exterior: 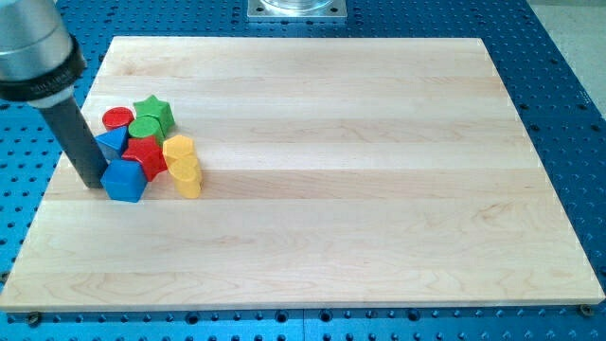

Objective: Move the blue triangle vertically above the green circle

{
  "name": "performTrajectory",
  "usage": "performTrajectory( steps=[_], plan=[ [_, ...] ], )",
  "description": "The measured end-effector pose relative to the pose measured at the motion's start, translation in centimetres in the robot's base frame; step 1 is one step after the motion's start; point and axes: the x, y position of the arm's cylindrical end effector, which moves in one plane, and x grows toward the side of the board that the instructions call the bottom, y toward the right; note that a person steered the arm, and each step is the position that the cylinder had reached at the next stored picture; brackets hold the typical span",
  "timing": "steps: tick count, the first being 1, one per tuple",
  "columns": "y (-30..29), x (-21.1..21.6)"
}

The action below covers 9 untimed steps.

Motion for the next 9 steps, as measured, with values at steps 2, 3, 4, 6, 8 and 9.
performTrajectory(
  steps=[2, 3, 4, 6, 8, 9],
  plan=[
    [6.3, -3.6],
    [7.3, -5.0],
    [5.9, -6.3],
    [9.2, -13.3],
    [10.1, -21.8],
    [5.9, -22.4]
  ],
)
